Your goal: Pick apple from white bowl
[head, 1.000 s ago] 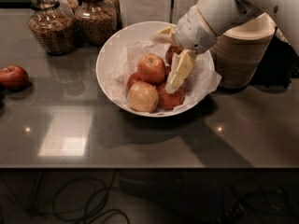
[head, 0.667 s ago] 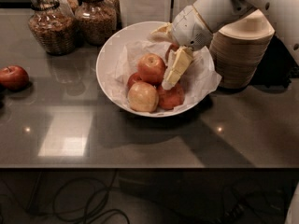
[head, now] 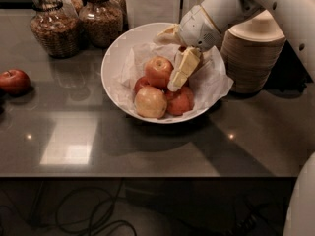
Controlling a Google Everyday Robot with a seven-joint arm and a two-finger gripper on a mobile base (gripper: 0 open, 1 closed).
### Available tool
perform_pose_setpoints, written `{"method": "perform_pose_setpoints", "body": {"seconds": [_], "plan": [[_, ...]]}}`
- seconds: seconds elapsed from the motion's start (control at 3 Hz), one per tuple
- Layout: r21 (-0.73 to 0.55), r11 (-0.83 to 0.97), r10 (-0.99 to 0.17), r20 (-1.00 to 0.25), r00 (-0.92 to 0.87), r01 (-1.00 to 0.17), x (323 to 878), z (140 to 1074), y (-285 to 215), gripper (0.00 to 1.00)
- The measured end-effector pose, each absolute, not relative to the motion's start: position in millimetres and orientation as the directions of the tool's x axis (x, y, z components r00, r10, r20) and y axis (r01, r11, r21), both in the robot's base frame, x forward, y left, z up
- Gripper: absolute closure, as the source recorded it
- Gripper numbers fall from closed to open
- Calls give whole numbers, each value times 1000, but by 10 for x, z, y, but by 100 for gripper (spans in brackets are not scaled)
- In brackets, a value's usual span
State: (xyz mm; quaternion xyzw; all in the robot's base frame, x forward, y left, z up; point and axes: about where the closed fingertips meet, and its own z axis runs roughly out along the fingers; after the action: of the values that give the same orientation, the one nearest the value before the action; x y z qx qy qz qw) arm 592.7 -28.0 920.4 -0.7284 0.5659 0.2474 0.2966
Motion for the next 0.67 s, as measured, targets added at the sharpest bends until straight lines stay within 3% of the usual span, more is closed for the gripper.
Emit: {"method": "perform_pose_setpoints", "body": {"seconds": [0.33, 0.67], "plan": [[-150, -184, -676, -698, 236, -971, 5936, 9200, -275, 22], [-150, -184, -676, -698, 236, -971, 5936, 9200, -275, 44]]}}
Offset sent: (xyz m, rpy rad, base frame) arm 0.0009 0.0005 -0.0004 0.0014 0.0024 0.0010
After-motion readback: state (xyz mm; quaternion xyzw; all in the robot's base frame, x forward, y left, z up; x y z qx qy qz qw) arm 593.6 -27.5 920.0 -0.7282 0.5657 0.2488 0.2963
